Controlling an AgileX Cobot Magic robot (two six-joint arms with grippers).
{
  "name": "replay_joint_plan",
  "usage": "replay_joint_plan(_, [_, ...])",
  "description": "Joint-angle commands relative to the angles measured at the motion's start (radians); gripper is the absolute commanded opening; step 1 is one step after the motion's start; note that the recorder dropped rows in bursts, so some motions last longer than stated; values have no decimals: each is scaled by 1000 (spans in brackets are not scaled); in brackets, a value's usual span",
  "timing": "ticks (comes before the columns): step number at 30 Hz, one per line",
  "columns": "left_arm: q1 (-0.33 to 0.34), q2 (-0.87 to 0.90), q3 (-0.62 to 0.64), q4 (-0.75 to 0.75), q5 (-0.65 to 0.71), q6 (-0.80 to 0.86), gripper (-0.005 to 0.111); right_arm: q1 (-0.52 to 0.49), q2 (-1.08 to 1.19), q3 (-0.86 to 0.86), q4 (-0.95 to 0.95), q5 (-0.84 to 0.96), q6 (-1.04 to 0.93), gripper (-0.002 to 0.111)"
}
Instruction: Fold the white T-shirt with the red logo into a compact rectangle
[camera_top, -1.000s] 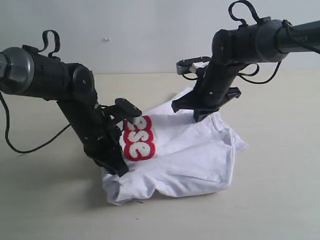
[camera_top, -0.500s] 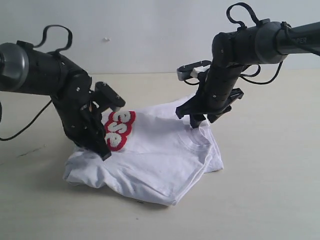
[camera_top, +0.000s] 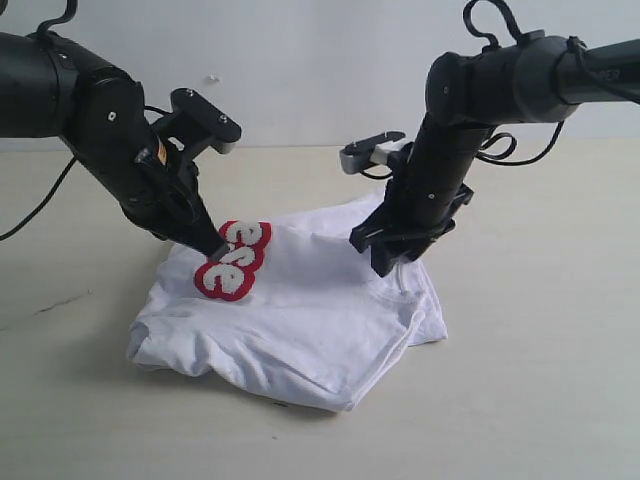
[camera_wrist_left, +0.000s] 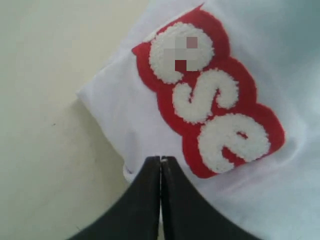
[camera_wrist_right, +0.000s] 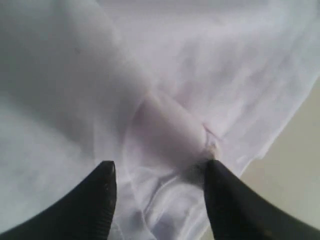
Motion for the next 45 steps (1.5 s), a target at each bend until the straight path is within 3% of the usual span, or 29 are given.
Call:
replay_joint_plan(1, [4,-4,3,-12,4,-11,3,-2,34,2,-99,-9,67,53])
replay_joint_plan(14, [4,-4,3,-12,-11,-9,3,0,51,2,25,-14,-60,50])
replay_joint_plan(17, [4,-4,3,-12,-11,-9,3,0,51,2,22,-9,-65,34])
replay_joint_plan(19, [4,-4,3,-12,-11,-9,3,0,47,2,16,-9,-76,19])
replay_joint_plan(20, [4,-4,3,-12,-11,-9,3,0,36,2,8,-13,-76,4])
replay_joint_plan(21, [4,-4,3,-12,-13,-9,3,0,26,2,5,-16,-81,0])
replay_joint_plan(28, [4,-4,3,-9,-51,2,3,4,-75,2,-27,-170,-101,0])
replay_joint_plan(33, [4,-4,3,1,-56,20,3,6,-127,2,-47,-505,-92,0])
replay_joint_plan(37, [4,-4,3,3,-61,22,3,6,-72,2,-106,-613,-83,2])
replay_joint_plan(39, [4,-4,3,3,-59,22,3,6,-10,2,-244,-669,33,12])
replay_joint_plan(41, [4,-4,3,3,-52,22,3,6,67,-14,-517,-711,310,26])
replay_joint_plan(45, [4,-4,3,-18,-50,22,3,6,138,-160,-845,-440,662,40])
